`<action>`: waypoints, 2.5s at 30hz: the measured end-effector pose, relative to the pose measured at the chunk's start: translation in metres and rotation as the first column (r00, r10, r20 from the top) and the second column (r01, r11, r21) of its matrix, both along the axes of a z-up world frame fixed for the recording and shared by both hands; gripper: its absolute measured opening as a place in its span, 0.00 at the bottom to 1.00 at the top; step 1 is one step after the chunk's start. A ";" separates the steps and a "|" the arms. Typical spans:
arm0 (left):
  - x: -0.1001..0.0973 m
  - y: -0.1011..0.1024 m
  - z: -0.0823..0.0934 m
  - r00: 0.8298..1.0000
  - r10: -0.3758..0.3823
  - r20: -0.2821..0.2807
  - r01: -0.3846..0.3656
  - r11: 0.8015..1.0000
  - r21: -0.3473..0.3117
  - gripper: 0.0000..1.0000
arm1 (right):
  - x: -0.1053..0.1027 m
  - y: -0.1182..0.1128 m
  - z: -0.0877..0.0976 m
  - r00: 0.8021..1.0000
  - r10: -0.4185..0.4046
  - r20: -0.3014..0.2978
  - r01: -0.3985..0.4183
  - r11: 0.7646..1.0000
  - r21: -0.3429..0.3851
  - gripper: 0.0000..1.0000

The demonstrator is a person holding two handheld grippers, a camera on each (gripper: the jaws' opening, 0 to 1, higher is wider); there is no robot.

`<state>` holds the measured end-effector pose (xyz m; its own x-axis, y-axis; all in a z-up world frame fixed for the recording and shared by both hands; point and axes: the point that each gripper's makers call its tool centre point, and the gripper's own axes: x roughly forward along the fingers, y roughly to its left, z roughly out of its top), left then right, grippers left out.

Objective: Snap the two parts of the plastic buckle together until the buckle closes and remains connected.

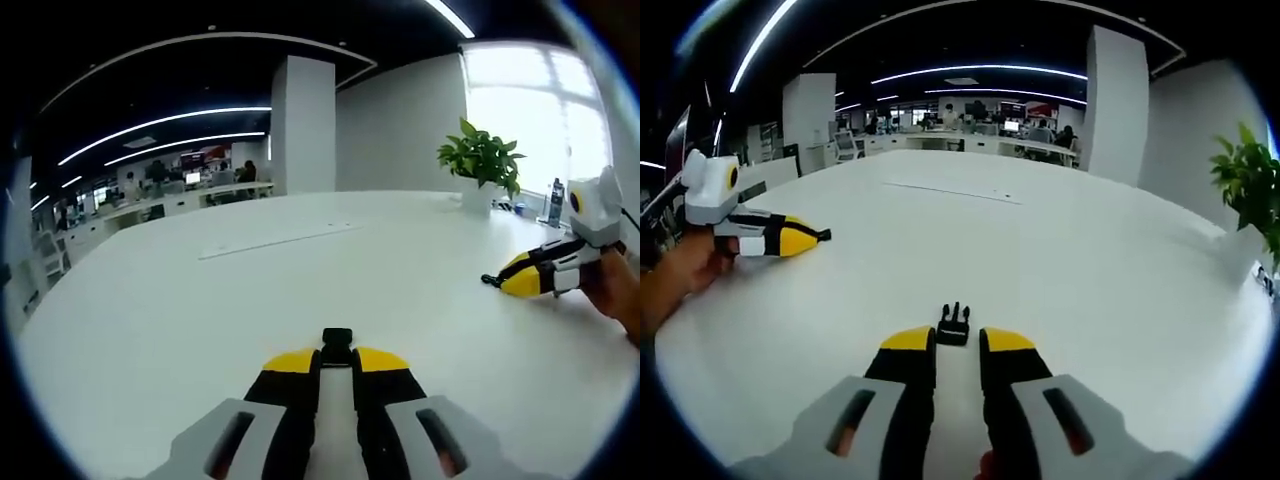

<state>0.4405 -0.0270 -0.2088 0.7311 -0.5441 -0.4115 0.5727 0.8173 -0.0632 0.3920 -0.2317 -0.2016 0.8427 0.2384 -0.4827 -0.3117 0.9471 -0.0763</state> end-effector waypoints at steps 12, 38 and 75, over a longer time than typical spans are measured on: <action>0.000 0.001 0.000 1.000 0.002 -0.002 -0.002 1.000 -0.001 0.12 | 0.000 0.001 0.000 1.000 0.006 0.007 -0.007 1.000 0.004 0.17; 0.000 0.001 0.000 1.000 0.003 0.000 -0.003 1.000 -0.007 0.12 | 0.001 0.002 -0.001 1.000 0.020 0.018 -0.021 1.000 0.014 0.13; -0.021 0.007 0.024 1.000 -0.003 0.030 0.004 1.000 -0.028 0.12 | -0.013 0.008 0.006 0.998 0.049 0.029 -0.050 0.997 0.052 0.13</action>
<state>0.4198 -0.0195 -0.1846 0.7411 -0.5576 -0.3740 0.5776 0.8135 -0.0683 0.3788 -0.2240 -0.1954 0.8423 0.3046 -0.4448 -0.3567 0.9335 -0.0362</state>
